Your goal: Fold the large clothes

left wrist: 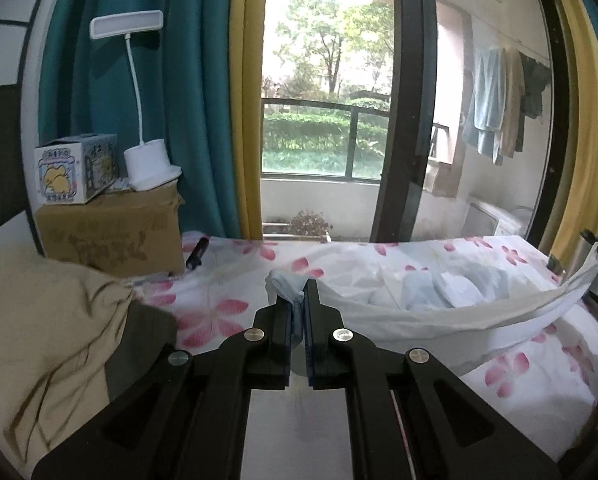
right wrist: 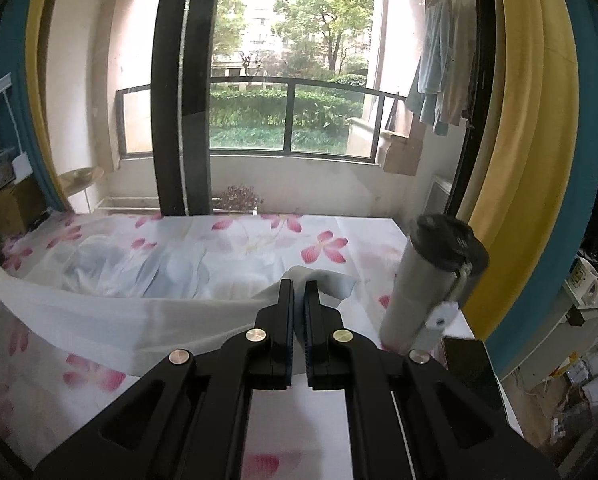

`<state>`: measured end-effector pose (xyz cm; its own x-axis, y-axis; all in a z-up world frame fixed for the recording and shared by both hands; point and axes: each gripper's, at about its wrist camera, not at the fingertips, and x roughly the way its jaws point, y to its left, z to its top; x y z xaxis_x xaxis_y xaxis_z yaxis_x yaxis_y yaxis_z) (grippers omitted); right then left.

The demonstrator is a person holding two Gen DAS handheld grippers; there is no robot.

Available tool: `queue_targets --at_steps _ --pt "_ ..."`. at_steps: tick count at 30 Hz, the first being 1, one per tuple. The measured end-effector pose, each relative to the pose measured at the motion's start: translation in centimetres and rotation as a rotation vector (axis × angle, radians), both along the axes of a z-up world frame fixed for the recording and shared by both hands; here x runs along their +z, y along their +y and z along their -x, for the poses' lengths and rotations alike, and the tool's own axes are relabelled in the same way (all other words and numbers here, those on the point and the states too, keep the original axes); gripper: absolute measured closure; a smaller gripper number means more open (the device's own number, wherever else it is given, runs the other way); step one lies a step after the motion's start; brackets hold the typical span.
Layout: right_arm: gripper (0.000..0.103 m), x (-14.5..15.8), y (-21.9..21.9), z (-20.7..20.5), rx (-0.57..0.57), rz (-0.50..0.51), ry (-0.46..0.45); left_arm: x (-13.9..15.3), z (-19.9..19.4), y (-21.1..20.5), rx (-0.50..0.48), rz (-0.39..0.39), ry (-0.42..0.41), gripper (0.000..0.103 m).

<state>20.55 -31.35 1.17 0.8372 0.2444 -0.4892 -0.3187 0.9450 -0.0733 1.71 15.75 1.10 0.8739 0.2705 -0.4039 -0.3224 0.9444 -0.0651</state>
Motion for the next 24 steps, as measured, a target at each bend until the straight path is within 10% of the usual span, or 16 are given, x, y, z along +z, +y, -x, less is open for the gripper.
queue_targets --at_steps 24 --pt "0.099 -4.6 5.0 -16.6 -0.012 0.009 0.106 -5.7 -17.0 6.1 0.039 0.05 0.162 0.097"
